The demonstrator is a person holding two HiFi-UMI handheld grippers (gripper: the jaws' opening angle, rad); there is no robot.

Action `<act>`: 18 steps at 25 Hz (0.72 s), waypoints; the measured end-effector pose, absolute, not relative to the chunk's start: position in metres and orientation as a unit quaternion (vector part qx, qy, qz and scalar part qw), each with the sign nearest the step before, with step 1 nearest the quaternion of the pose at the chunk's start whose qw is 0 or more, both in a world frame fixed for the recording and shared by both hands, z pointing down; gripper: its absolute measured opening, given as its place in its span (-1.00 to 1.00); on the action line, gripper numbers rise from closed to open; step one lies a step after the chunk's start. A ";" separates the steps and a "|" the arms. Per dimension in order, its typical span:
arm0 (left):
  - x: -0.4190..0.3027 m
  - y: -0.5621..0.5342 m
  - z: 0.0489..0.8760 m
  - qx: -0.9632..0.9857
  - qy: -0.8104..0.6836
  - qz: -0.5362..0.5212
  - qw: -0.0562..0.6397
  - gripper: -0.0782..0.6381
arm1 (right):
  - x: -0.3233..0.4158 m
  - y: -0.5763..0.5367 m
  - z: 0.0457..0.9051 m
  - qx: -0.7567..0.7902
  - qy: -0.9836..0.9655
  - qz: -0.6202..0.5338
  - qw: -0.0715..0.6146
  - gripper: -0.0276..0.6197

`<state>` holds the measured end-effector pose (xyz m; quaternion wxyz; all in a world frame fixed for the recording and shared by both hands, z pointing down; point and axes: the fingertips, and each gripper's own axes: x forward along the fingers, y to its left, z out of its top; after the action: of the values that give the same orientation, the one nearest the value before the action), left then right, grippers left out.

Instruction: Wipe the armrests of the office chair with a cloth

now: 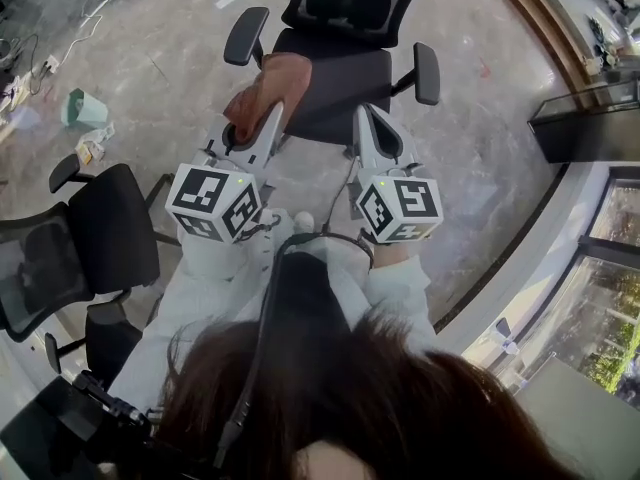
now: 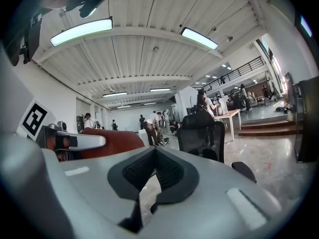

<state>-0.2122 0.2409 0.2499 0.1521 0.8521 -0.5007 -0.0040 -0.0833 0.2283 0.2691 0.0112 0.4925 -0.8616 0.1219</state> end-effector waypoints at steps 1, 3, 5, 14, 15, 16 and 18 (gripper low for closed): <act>-0.216 0.237 0.252 0.850 -0.505 -0.002 0.152 -0.68 | -0.086 0.226 0.271 0.488 -0.864 0.125 0.012 -0.91; -0.225 0.228 0.254 0.844 -0.515 0.006 0.149 -0.68 | -0.093 0.220 0.277 0.478 -0.868 0.132 0.016 -0.91; -0.240 0.215 0.256 0.837 -0.527 0.016 0.146 -0.68 | -0.105 0.212 0.285 0.467 -0.873 0.140 0.023 -0.91; -0.330 0.107 0.284 0.818 -0.555 0.044 0.144 -0.68 | -0.183 0.115 0.319 0.451 -0.877 0.160 0.049 -0.91; -0.341 0.088 0.288 0.818 -0.555 0.052 0.142 -0.68 | -0.195 0.098 0.320 0.451 -0.876 0.160 0.051 -0.91; -0.353 0.068 0.293 0.819 -0.553 0.062 0.139 -0.67 | -0.206 0.081 0.322 0.453 -0.875 0.162 0.053 -0.91; -0.374 0.024 0.300 0.823 -0.545 0.089 0.131 -0.67 | -0.229 0.046 0.326 0.458 -0.871 0.170 0.055 -0.91</act>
<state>-0.3738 0.0244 0.3004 0.1306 0.8233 -0.5452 0.0887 -0.2287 0.0456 0.3259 0.0546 0.4577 -0.8709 0.1702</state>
